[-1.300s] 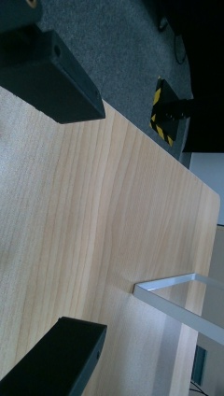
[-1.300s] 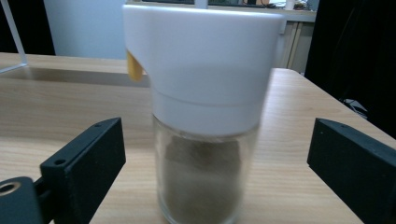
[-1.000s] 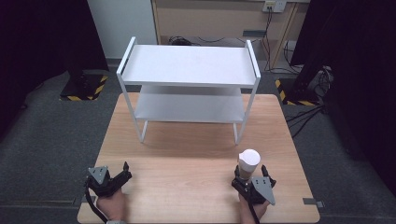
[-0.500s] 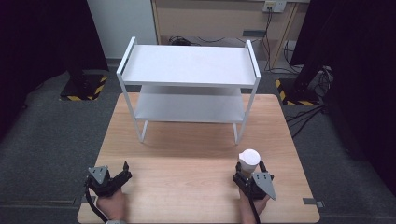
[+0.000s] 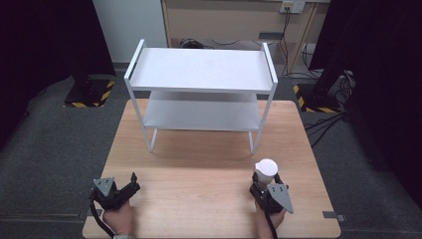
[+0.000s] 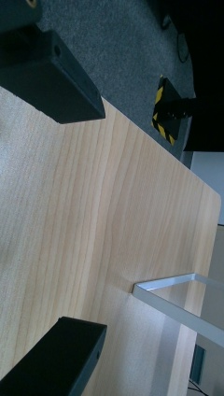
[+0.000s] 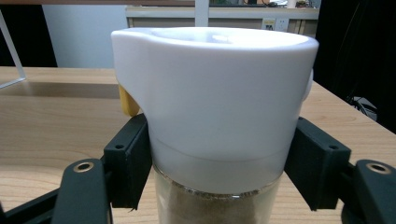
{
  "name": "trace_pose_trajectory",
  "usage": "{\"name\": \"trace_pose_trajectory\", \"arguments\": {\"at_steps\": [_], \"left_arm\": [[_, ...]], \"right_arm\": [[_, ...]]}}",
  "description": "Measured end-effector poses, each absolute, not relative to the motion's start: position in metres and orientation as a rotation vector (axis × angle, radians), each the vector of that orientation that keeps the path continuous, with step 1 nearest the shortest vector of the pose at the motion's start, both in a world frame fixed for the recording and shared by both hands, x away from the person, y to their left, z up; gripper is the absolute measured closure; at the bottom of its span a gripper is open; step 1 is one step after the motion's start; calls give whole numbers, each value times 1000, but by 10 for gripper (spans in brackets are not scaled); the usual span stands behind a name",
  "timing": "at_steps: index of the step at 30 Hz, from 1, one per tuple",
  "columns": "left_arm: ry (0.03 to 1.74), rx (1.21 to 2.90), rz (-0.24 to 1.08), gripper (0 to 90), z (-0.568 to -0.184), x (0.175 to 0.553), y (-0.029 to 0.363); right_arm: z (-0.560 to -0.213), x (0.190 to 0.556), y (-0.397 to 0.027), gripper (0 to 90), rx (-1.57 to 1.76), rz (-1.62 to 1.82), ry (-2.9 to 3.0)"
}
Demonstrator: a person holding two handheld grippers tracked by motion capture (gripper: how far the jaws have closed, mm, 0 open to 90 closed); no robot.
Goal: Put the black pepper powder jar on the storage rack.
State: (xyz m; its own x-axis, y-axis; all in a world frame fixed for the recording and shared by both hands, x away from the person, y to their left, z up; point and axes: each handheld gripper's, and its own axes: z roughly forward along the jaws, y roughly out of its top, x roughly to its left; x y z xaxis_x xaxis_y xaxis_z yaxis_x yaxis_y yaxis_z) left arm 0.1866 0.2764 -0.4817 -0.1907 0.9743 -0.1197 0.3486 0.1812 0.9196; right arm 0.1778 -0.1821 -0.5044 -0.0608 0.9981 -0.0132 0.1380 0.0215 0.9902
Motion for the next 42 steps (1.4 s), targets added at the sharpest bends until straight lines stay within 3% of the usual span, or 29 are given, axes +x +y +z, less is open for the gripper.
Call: {"name": "trace_pose_trajectory", "arguments": {"at_steps": [13, 42], "left_arm": [[1679, 1278, 1013, 1, -481, 187, 276], [1705, 1233, 1029, 2, -482, 188, 273]], "right_arm": [[-496, 180, -187, 305, 1237, 1197, 1368], [-402, 226, -141, 306, 1155, 1291, 1419]]}}
